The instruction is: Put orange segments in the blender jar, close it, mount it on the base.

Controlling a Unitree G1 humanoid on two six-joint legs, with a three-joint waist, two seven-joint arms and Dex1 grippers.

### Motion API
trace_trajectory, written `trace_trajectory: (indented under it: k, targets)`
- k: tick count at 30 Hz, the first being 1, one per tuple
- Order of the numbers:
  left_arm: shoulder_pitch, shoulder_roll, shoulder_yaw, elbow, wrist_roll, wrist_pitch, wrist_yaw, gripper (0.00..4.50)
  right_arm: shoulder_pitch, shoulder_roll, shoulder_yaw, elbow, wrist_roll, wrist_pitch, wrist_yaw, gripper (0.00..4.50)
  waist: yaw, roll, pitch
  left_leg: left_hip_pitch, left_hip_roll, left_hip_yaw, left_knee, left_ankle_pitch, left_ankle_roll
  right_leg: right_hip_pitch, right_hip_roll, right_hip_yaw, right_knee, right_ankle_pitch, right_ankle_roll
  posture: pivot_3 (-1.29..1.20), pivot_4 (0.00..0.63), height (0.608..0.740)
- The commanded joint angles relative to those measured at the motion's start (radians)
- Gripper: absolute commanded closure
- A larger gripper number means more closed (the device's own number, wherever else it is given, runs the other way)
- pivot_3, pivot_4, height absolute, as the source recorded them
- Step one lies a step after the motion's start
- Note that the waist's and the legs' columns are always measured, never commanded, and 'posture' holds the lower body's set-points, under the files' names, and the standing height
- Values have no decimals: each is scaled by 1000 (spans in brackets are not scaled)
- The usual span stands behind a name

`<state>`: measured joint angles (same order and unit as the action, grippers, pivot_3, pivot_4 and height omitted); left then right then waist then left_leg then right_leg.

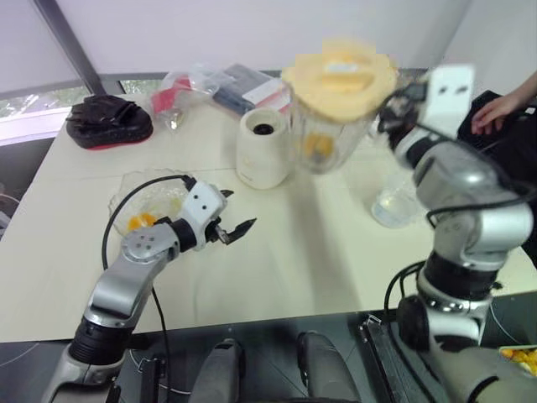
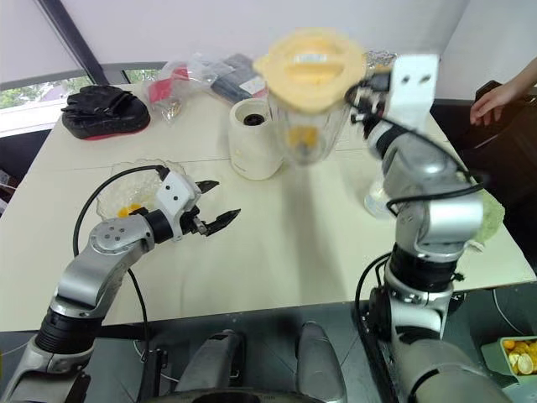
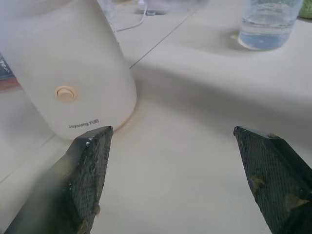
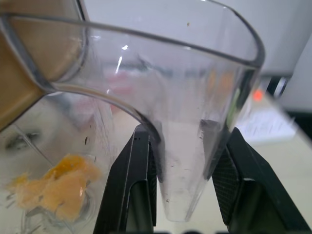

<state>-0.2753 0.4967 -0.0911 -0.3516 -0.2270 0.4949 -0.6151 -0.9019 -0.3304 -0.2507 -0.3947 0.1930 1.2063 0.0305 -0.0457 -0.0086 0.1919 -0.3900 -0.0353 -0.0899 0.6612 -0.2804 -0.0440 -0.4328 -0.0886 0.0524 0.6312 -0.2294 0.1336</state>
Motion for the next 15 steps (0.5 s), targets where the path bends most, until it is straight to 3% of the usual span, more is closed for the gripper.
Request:
trace_trajectory:
  k: [1, 7, 15]
  targets:
    - [-12, -18, 36, -7, -9, -24, 24, 348, -203, -5, 4, 98, 12, -12, 3, 3557, -1, 0, 0, 0, 0, 0, 0, 0, 0, 0, 0, 0, 0, 0, 0, 0, 150, 740]
    - [-20, -67, 117, -26, -38, -54, 75, 348, -411, 70, 38, 424, -11, -138, -18, 3557, 1, 0, 0, 0, 0, 0, -2, 0, 0, -1, 0, 0, 0, 0, 0, 0, 150, 740]
    - [19, -102, 196, -106, -76, -28, 155, 348, -547, 141, 72, 838, -38, -412, -27, 3557, 1, 0, 0, -3, 0, 1, -2, 0, 0, -5, -1, 0, -1, 0, 0, 0, 150, 740]
